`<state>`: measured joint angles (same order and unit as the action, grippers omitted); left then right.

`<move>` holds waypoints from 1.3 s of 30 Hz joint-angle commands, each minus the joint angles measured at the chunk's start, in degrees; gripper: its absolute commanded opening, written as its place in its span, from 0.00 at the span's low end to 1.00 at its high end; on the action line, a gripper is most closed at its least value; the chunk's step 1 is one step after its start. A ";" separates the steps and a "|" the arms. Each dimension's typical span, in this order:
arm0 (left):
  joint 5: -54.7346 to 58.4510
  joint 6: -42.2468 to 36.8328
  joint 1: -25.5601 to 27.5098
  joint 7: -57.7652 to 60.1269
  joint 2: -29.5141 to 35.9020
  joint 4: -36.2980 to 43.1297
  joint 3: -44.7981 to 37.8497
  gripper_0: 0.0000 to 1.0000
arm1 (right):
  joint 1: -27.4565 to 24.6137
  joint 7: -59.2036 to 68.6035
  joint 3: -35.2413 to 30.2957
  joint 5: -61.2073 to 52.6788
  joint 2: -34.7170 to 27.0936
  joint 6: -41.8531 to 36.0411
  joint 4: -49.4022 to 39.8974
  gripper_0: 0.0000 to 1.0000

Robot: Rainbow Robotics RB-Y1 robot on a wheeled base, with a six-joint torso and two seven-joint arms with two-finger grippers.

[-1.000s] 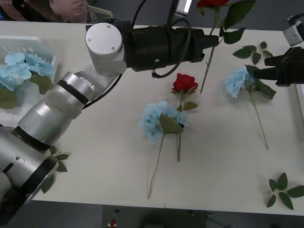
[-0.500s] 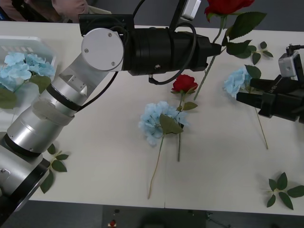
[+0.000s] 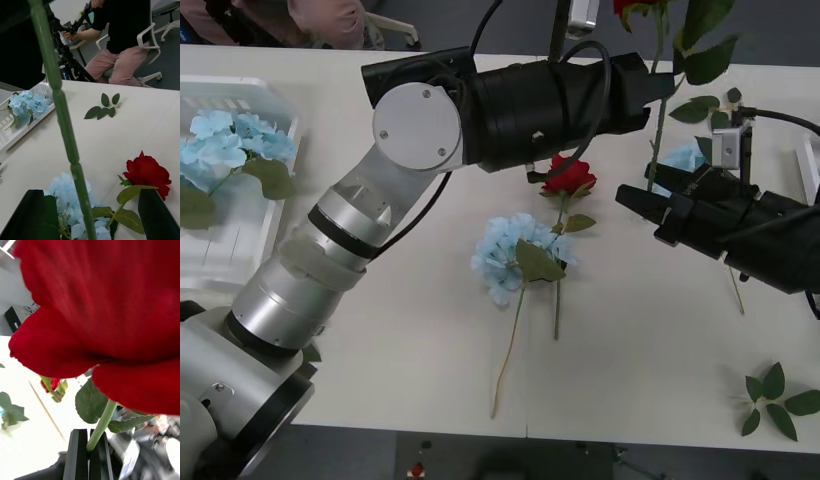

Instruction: Put the red flowers into the right box and the blue flowers into the left box

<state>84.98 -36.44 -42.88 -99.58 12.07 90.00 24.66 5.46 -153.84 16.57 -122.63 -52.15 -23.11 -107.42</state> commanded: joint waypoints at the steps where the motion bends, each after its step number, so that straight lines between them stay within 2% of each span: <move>1: 4.94 1.81 0.60 0.62 0.06 1.58 -0.13 0.00 | 3.06 -1.16 -1.45 3.80 4.51 -1.06 1.17 0.50; 3: 5.82 1.81 1.04 0.53 0.06 1.58 -0.13 0.00 | 3.59 -1.16 -2.15 5.04 6.62 -2.91 2.40 0.14; 4: 5.82 1.81 1.13 0.44 0.14 1.58 -0.13 0.00 | 3.77 -1.16 -2.42 5.21 7.59 -3.61 3.01 0.04; 5: 5.73 1.72 1.13 0.44 0.14 1.58 -0.13 0.00 | 4.03 -1.16 -2.59 5.30 8.29 -4.32 3.45 0.00; 10: 5.20 1.81 1.04 0.44 0.06 1.58 -0.13 0.00 | 5.96 -1.16 -3.47 7.14 11.10 -6.25 5.91 0.00; 16: 5.11 1.81 1.04 0.44 0.14 1.49 -0.05 0.02 | 6.14 -1.16 -3.65 7.14 10.75 -6.51 6.00 0.00; 17: 4.94 1.81 1.04 0.44 0.14 1.58 -0.05 0.36 | 6.14 -1.16 -3.65 7.14 10.66 -6.60 6.09 0.00; 18: 4.94 1.81 1.04 0.53 0.14 1.58 -0.05 0.75 | 6.14 -1.16 -3.65 7.14 10.58 -6.51 6.00 0.00; 19: 5.02 1.81 1.04 0.44 0.23 1.58 -0.05 1.00 | 6.14 -1.16 -3.65 7.14 10.49 -6.60 6.09 0.00; 25: 7.75 1.98 -0.19 0.44 3.57 1.93 1.80 1.00 | 6.05 -1.16 -3.65 7.14 8.99 -6.51 6.17 0.00; 30: 16.54 2.33 -0.54 0.62 11.22 4.83 4.44 1.00 | 6.14 2.15 -3.65 6.27 1.35 -6.51 6.70 0.00; 32: 20.76 2.25 -0.19 0.70 15.35 7.38 5.58 1.00 | 6.14 6.72 -3.65 5.04 -3.22 -6.86 8.02 0.00; 35: 32.18 2.25 2.62 0.97 25.55 13.97 8.74 1.00 | 6.40 14.45 -3.56 2.75 -12.10 -10.20 13.82 0.00; 37: 37.28 2.25 6.31 0.70 32.58 18.81 9.89 1.00 | 6.49 18.14 -3.56 2.31 -17.11 -13.28 19.09 0.00; 39: 37.81 1.10 10.62 0.09 37.67 22.85 9.36 1.00 | 6.58 21.39 -3.56 2.40 -21.07 -16.97 24.81 0.00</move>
<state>121.92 -34.66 -37.66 -99.58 44.61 106.98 35.91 10.75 -132.68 13.65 -119.85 -68.63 -37.50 -88.38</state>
